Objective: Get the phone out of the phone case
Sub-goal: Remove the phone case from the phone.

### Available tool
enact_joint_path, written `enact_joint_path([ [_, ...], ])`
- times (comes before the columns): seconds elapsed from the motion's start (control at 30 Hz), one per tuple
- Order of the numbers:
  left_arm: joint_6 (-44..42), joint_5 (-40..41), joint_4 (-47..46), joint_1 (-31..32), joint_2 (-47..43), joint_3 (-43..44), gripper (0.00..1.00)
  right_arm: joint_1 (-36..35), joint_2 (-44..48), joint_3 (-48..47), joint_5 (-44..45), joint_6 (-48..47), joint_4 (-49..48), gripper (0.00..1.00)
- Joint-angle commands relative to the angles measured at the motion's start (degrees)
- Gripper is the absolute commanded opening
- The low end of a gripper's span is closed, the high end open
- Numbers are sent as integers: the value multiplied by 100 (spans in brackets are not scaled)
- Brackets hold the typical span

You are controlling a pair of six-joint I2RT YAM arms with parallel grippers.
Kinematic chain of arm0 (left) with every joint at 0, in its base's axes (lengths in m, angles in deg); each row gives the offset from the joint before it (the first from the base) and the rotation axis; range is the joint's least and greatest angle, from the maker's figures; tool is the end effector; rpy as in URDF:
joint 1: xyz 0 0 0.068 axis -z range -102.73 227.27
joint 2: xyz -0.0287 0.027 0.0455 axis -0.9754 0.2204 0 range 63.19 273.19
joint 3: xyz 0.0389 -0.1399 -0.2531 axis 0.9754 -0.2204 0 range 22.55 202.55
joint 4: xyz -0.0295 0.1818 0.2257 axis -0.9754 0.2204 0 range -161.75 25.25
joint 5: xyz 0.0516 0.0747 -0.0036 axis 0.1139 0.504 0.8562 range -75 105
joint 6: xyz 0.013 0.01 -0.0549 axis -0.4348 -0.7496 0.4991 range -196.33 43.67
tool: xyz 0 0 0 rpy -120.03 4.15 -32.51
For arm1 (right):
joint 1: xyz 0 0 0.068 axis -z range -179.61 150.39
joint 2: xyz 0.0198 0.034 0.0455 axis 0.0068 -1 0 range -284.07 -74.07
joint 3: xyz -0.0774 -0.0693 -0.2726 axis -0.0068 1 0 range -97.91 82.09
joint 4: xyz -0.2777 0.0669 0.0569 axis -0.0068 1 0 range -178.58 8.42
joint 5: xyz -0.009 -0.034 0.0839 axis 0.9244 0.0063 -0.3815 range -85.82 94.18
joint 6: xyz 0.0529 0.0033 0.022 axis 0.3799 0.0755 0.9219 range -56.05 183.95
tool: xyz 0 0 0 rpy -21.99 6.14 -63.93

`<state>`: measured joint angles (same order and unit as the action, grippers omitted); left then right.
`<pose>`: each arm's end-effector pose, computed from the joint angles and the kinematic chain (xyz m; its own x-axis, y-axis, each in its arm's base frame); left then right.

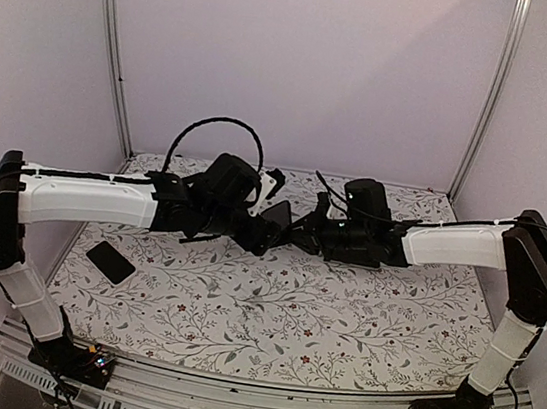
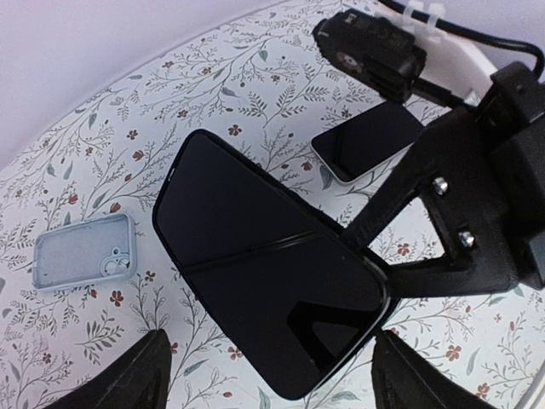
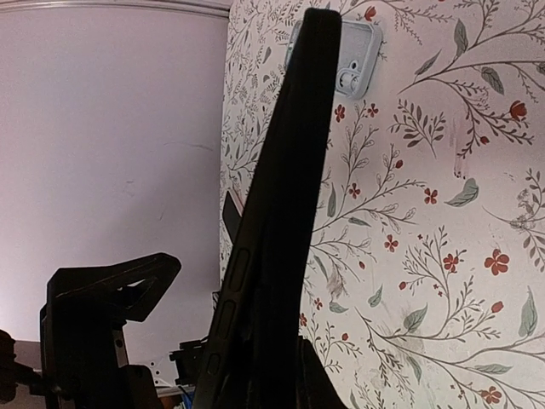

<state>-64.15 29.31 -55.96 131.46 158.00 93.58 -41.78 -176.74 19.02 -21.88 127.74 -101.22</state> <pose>0.2472 -0.3252 0.2673 -0.5066 0.3528 -0.7867 0.5805 0.8142 -0.0087 0.3084 0.3033 0.2099 -0.9499 0.2270 -0.2150 -0.0931 0.4510 0.8876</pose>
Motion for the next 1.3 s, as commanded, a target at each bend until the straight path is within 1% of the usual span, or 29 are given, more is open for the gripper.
enact_joint_path([
  [0.0,-176,177,75,147,185,217,82,51,-20,-273,-83,32,-318,0],
  [0.13,-246,278,86,230,250,278,82,51,-33,-283,-98,46,-309,0],
  [0.27,-256,596,86,240,283,296,80,51,-36,-294,-105,50,-300,0],
  [0.43,-274,981,83,249,354,374,72,51,-25,-293,-85,63,-267,0],
  [0.53,-329,962,80,258,411,390,67,52,-25,-293,-83,80,-250,0],
  [0.7,-366,879,-24,305,488,346,66,51,-25,-303,-92,135,-230,0],
  [0.9,-438,1173,-111,401,647,409,65,51,-16,-296,-94,270,-221,0],
  [0.97,-480,1313,-146,437,678,433,64,51,-8,-294,-100,312,-221,0],
  [1.03,-527,1443,-186,471,718,458,61,52,-7,-286,-113,331,-221,0],
  [1.2,-602,1583,-251,536,839,510,50,51,10,-276,-144,362,-221,0],
  [1.27,-667,1647,-314,577,882,521,47,51,23,-276,-145,362,-213,0],
])
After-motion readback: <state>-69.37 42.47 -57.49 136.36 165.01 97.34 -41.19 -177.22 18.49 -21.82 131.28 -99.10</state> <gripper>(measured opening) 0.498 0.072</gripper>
